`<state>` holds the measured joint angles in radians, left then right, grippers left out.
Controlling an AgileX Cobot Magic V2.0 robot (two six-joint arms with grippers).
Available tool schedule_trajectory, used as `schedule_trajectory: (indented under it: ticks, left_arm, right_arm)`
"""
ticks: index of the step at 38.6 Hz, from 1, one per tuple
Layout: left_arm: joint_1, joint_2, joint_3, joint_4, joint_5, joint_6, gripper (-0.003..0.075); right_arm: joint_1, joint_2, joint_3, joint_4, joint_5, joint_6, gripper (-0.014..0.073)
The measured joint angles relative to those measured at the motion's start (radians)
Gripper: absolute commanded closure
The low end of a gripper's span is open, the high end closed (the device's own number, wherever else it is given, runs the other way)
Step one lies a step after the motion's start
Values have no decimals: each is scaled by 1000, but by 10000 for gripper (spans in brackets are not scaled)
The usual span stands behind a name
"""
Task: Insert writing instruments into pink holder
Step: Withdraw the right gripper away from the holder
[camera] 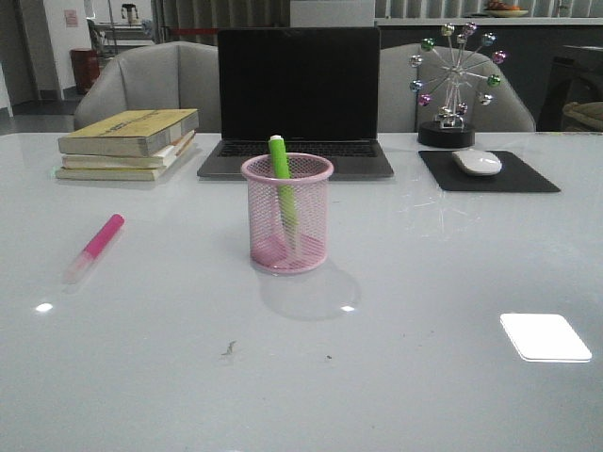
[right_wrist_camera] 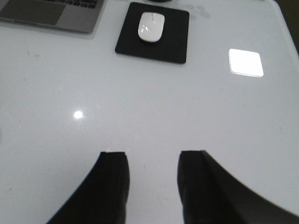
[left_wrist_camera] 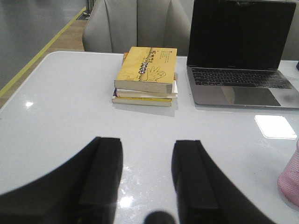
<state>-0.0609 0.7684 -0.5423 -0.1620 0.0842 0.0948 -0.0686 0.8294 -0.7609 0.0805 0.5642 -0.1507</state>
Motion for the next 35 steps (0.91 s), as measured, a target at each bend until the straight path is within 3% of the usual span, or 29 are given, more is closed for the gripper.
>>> schedule_trajectory:
  ticks: [8,15,17,23,35]
  left_arm:
    - [0,0,0,0,-6,0,374]
    - [0,50,-34,0,-10,0,183]
    - [0,83,-63,0,2,0,162]
    - [0,227,-204,0,107,0,192]
    - [0,597,-590,-61,441,0,202]
  right_arm:
    - [-12,-101,125,-2,55,0,210]
    - [-12,-108,131,-2,52,0,210]
    - [-12,-108,131,5,50,0,210]
    - [-12,-108,131,12,50,-2,210]
    - [-12,-108,131,14,46,-2,210]
